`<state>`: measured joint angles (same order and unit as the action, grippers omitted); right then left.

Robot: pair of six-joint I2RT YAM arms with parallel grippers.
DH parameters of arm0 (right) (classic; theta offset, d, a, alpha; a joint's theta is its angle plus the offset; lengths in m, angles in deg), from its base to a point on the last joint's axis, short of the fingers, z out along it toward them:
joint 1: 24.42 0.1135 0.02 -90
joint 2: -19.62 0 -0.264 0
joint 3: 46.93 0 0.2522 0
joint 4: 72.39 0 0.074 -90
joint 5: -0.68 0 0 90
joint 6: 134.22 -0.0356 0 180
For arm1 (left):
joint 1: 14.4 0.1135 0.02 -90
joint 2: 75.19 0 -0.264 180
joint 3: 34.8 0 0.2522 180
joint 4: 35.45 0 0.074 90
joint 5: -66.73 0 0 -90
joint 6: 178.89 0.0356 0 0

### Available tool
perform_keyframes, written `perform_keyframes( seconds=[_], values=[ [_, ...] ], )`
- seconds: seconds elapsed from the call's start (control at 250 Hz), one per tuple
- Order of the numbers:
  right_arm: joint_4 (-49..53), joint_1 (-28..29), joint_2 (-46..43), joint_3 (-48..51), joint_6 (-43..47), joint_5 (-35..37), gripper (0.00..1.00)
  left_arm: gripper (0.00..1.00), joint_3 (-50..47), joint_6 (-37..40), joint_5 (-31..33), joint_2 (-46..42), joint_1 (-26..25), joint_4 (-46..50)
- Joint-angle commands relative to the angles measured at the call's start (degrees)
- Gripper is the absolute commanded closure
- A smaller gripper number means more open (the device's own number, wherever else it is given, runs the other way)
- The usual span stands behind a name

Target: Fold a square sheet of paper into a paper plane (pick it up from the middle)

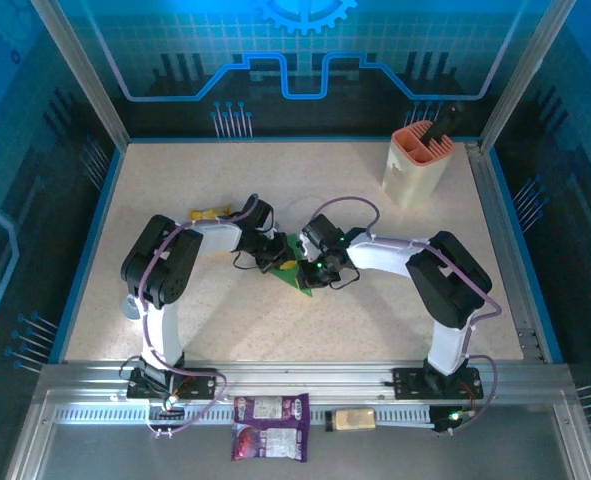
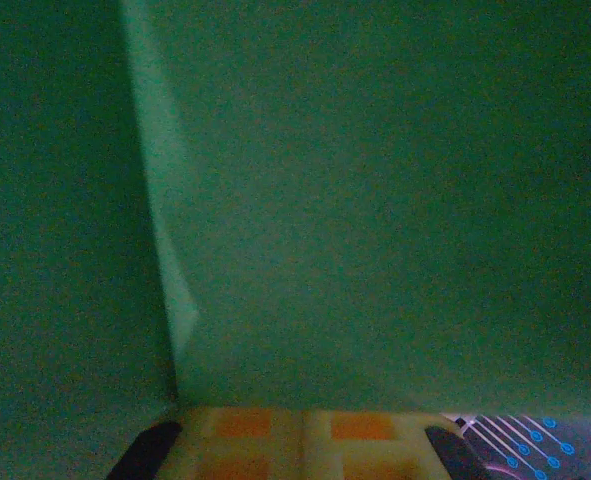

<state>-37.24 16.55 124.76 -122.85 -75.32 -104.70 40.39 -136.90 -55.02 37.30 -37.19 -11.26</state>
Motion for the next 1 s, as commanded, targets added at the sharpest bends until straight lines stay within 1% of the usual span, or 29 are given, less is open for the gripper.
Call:
perform_keyframes(
  seconds=[0.0, 0.244, 0.763, 0.999],
  values=[
    [1.1, 0.4, 0.5, 0.7, -0.5, 0.8, 0.90, 0.97, -2.8, -0.6, 12.3, 5.9, 0.0, 10.2],
    [2.8, -0.1, 1.0, 1.6, -0.2, 2.4, 0.90, 0.97, -2.5, 0.2, 12.7, 6.0, 0.0, 11.2],
    [3.6, -1.0, 0.9, 3.3, -0.1, 2.7, 0.91, 0.97, -2.3, 1.1, 13.3, 6.5, 0.0, 12.1],
    [3.5, -1.6, -0.1, 7.9, 0.5, 1.2, 0.91, 0.97, -2.0, 1.1, 13.5, 6.9, 0.0, 12.2]
  ],
)
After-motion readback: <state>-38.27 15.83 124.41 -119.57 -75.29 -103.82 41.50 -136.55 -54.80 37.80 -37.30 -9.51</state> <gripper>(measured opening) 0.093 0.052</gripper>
